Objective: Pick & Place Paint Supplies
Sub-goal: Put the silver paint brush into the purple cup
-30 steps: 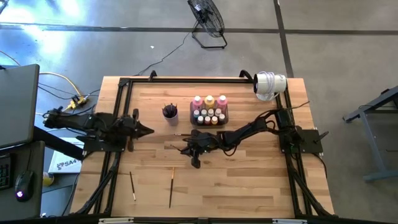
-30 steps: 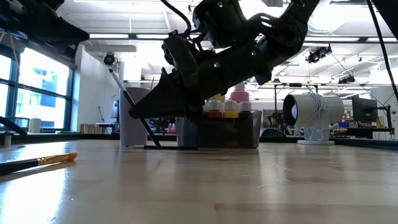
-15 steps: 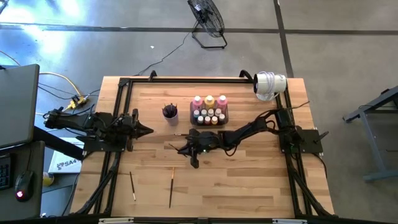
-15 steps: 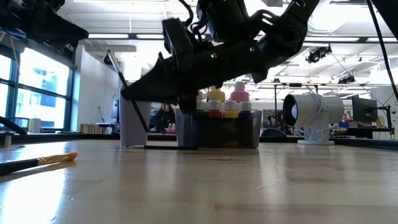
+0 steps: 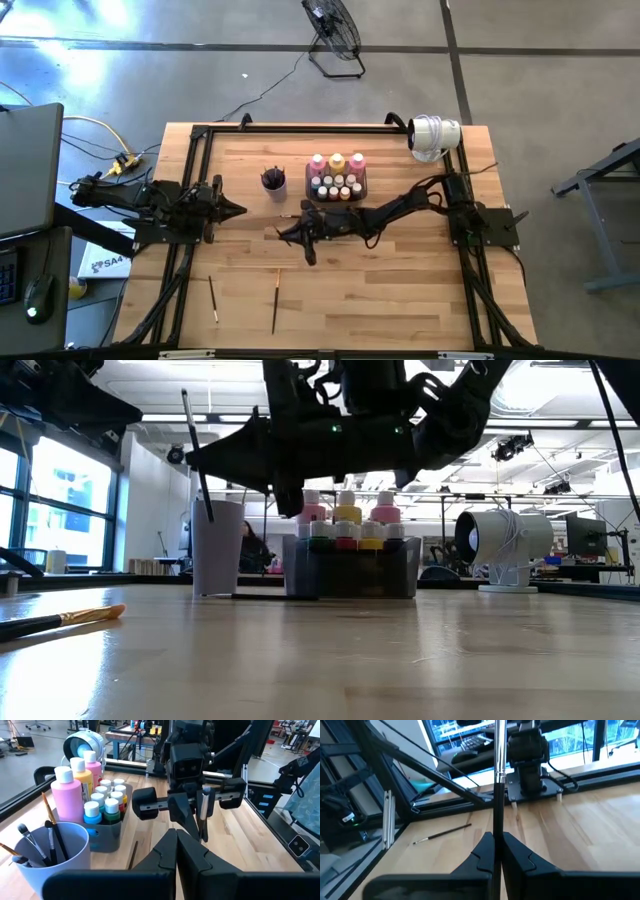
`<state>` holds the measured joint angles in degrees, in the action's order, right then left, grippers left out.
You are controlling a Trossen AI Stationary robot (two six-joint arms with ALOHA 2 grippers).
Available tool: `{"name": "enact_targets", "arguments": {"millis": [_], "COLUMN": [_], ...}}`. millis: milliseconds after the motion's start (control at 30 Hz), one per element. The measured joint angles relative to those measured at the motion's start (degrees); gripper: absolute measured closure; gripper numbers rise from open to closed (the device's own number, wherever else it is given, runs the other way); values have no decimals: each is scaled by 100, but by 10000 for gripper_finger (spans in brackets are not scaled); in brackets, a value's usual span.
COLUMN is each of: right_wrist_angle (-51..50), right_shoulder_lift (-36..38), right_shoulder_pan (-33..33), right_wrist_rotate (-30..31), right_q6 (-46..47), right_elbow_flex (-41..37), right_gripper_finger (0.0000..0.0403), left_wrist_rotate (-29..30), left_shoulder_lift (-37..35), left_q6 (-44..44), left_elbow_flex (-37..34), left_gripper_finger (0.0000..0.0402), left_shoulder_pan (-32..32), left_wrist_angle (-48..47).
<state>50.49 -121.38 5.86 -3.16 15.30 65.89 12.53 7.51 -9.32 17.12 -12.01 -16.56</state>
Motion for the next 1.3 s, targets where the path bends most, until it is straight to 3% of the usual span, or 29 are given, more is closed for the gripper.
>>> {"name": "enact_targets", "arguments": {"millis": [267, 433, 767, 1133, 1300], "right_wrist_angle": [155, 166, 171, 352, 507], "right_shoulder_lift": [0, 0, 0, 0, 0], "right_shoulder_pan": [-59, -101, -207, -224, -224], "right_wrist_rotate": [0, 128, 169, 168, 171], "right_q6": [-56, -132, -314, -501, -641], "right_elbow_flex": [0, 0, 0, 0, 64], "right_gripper_finger": [397, 396, 397, 397, 397], "left_wrist_rotate": [21, 390, 367, 334, 312], "left_shoulder_lift": [0, 2, 23, 88, 494], "left_q6": [4, 45, 150, -324, -306], "left_elbow_flex": [2, 4, 9, 9, 4], "left_gripper_finger": [402, 402, 395, 256, 230], "left_shoulder_pan": [0, 2, 2, 2, 2], "left_wrist_angle": [0, -38, 200, 759, 1146]}}
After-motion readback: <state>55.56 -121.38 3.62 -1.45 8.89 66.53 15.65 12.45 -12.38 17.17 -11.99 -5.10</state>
